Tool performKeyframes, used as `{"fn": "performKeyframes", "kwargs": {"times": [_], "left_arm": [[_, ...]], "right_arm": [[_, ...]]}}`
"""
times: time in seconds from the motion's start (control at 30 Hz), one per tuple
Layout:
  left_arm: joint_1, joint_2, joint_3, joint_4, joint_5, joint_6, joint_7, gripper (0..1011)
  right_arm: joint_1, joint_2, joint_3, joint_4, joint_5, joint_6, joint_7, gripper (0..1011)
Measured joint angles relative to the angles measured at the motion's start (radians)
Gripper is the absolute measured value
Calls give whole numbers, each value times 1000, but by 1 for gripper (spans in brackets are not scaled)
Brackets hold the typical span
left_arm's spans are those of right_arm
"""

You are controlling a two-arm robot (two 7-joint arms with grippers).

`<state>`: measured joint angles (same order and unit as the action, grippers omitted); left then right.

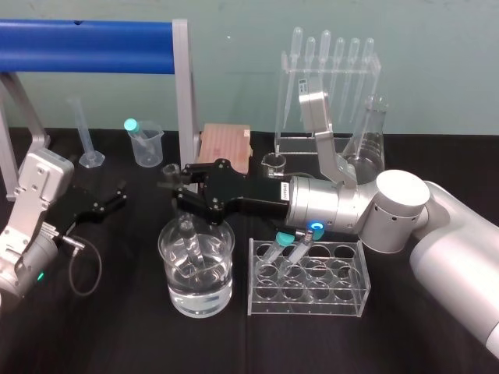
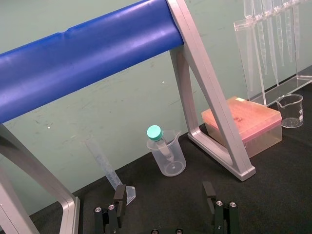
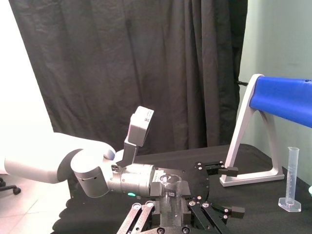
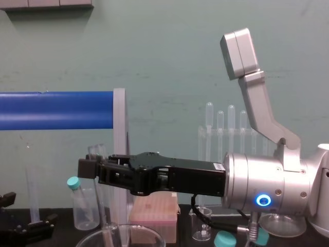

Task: Hold the test tube with one hand and immerse one end into the beaker, then return it to the test tube rack.

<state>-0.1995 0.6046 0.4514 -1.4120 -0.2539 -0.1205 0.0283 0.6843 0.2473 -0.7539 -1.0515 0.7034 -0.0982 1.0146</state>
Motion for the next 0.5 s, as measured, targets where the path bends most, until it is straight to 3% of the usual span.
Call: {"fn": "performKeyframes", "kwargs": {"times": [0.5], "left_arm": [[0, 0, 0, 0, 0, 0, 0, 1000]], "right_arm": [[0, 0, 0, 0, 0, 0, 0, 226]]}}
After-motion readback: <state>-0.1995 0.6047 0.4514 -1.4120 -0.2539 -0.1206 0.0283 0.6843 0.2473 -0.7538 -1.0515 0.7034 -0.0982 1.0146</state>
